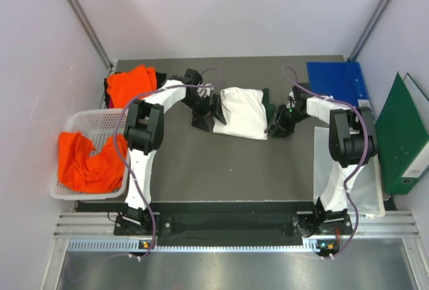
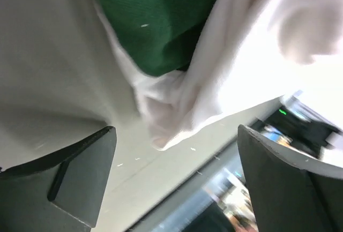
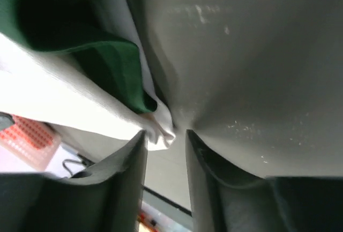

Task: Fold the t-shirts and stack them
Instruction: Smooth out wrinkles on the folded tshirt

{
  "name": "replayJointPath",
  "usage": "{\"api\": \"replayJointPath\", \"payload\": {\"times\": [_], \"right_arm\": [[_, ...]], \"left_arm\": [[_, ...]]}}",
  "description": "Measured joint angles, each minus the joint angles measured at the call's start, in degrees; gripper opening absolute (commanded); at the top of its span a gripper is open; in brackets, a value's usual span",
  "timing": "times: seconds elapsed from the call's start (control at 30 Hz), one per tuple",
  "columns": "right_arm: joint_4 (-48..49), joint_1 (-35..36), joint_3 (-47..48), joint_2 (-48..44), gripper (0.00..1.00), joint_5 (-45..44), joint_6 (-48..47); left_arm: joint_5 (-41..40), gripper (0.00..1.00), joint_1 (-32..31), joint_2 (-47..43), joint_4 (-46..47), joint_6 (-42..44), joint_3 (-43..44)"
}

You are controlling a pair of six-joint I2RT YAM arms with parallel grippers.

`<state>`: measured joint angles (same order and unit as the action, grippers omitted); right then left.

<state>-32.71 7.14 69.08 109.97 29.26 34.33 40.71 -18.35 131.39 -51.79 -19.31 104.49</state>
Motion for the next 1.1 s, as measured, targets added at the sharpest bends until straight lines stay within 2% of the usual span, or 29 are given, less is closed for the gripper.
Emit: {"api": "replayJointPath", "payload": {"times": [0.03, 0.07, 0.17, 0.27, 0.37, 0.53, 0.63, 0.77, 0.87, 0.9, 1.07, 1.1], "right_arm": [[-0.9, 0.1, 0.8, -0.2, 0.67, -0.6, -0.3], [-1.4, 0.2, 1.8, -0.5, 0.79, -1.4, -1.3], [-1.8, 0.5, 4.9, -3.5, 0.93, -3.5, -3.5], [-0.8, 0.6, 9.5, -6.1, 0.94, -4.4, -5.3], [2.3, 0.6, 12.4, -6.3, 0.92, -4.3, -6.1], [6.9, 0.6, 13.6, -2.2, 0.87, -3.5, -6.2], [8.3, 0.6, 14.8, 1.9, 0.80, -3.0, -6.1], [10.0, 0.6, 15.8, 6.1, 0.70, -2.1, -5.5], [11.8, 0.6, 17.1, 8.2, 0.67, -1.0, -4.6], [12.6, 0.6, 17.3, 8.6, 0.66, -0.7, -4.1], [17.1, 0.6, 18.1, 9.3, 0.64, 1.4, -1.5], [17.9, 0.6, 18.0, 9.3, 0.64, 1.7, -1.0]], "left_arm": [[-1.8, 0.99, 0.0, -0.8, 0.2, 0.2, 0.0], [-3.9, 0.99, -0.1, -1.6, 0.4, 0.6, 0.0], [-8.7, 0.99, 0.0, -4.0, 1.9, 1.0, -0.5], [-11.0, 0.99, 0.1, -5.3, 4.4, 0.6, -0.1], [-12.0, 0.98, 0.2, -4.7, 5.3, -0.3, 3.6], [-11.9, 0.91, 0.2, 0.6, 6.2, -1.8, 16.8], [-11.5, 0.86, 0.2, 3.3, 7.6, -2.8, 21.6], [-10.5, 0.75, 0.2, 5.0, 9.3, -4.6, 22.7], [-9.6, 0.67, 0.2, 5.1, 9.9, -5.8, 22.7], [-9.2, 0.61, 0.2, 5.1, 10.3, -6.1, 22.7], [-7.6, 0.49, 0.2, 5.1, 11.6, -7.0, 22.8], [-7.3, 0.40, 0.2, 5.1, 11.9, -7.1, 22.8]]}}
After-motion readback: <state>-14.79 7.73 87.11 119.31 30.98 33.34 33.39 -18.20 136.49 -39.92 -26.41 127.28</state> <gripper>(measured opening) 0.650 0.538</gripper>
